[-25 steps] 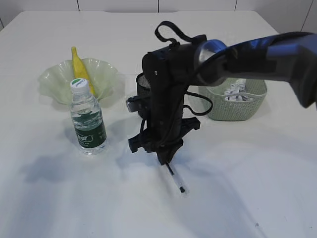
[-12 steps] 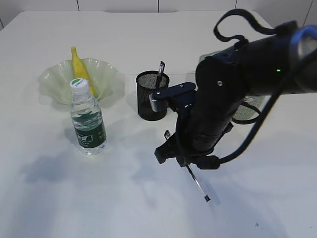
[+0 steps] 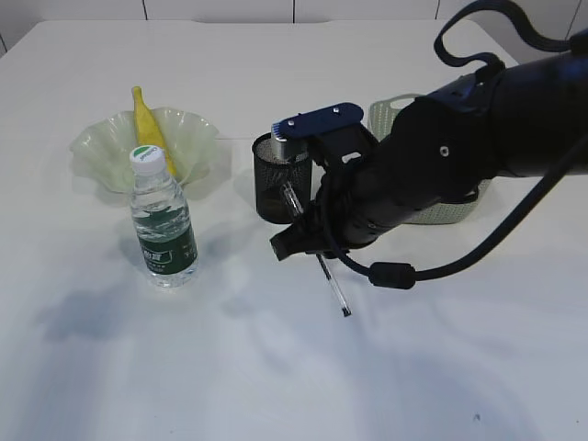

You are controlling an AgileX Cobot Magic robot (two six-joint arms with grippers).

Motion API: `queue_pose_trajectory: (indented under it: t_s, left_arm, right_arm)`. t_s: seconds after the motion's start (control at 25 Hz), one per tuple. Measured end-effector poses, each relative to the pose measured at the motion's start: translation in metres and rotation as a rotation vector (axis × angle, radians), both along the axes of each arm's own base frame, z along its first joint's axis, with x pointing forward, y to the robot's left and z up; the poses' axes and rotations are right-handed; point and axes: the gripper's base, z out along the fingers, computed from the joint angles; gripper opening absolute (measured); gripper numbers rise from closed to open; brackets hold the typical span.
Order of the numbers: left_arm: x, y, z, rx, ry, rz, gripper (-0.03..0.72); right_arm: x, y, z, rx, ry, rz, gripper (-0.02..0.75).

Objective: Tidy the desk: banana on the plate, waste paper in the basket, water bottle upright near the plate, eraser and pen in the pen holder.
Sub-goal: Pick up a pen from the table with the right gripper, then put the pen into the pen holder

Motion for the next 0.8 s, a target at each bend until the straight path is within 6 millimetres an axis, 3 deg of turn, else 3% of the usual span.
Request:
queue_pose_trajectory:
  t_s: [0.32,0.64,0.8]
  left_arm:
    - [-0.001,0.000,0.000,0.000,0.011,-0.001,0.519]
    - [-0.003,0.000,-0.001,0.001,0.030,-0.002,0.519]
    - [-0.003,0.000,-0.001,0.001,0.032,-0.002,0.519]
  right_arm:
    - [0.021,0.011,0.020,0.172,-0.303,0.025,0.051]
    - [0.058,-0.018,0.028,0.303,-0.526,-0.085,0.051]
    - [0.068,-0.018,0.027,0.370,-0.642,-0.092,0.051]
